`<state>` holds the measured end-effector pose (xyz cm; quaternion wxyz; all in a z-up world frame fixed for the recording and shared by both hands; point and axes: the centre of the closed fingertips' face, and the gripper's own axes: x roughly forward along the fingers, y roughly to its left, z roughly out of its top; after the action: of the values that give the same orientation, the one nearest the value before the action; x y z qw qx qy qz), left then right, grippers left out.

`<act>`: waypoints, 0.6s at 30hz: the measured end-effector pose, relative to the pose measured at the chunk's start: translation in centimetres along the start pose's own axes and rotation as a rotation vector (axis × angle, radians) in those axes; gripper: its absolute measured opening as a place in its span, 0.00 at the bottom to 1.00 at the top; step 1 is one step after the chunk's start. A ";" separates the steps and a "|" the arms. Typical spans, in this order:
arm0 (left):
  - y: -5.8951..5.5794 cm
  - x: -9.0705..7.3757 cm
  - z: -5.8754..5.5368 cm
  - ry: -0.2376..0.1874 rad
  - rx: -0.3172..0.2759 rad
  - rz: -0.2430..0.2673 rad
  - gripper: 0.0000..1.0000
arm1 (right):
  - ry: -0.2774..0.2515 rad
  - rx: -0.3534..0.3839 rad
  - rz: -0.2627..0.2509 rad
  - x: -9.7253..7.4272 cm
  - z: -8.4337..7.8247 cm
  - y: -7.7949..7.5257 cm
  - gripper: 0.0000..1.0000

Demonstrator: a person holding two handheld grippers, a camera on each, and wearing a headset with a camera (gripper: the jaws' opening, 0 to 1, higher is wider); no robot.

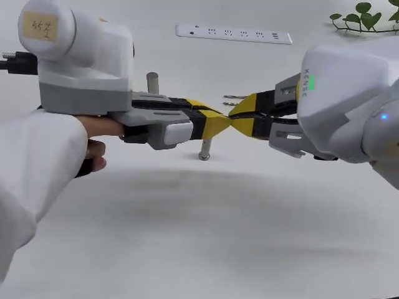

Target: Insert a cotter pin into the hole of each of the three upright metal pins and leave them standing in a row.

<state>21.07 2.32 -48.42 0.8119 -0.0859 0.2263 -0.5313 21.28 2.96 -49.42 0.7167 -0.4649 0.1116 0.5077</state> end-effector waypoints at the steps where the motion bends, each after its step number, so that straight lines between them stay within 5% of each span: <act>1: 0.0 0.0 0.0 -0.001 -0.001 0.000 0.04 | 0.003 -0.004 -0.001 -0.1 0.0 0.0 0.00; 18: -0.6 0.2 0.0 -0.005 -0.020 -0.014 0.00 | 0.009 -0.031 -0.004 -0.7 0.0 0.5 0.00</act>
<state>20.61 1.91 -48.26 0.8078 -0.0971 0.2289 -0.5345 20.57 2.49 -49.23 0.7098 -0.4786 0.1061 0.5059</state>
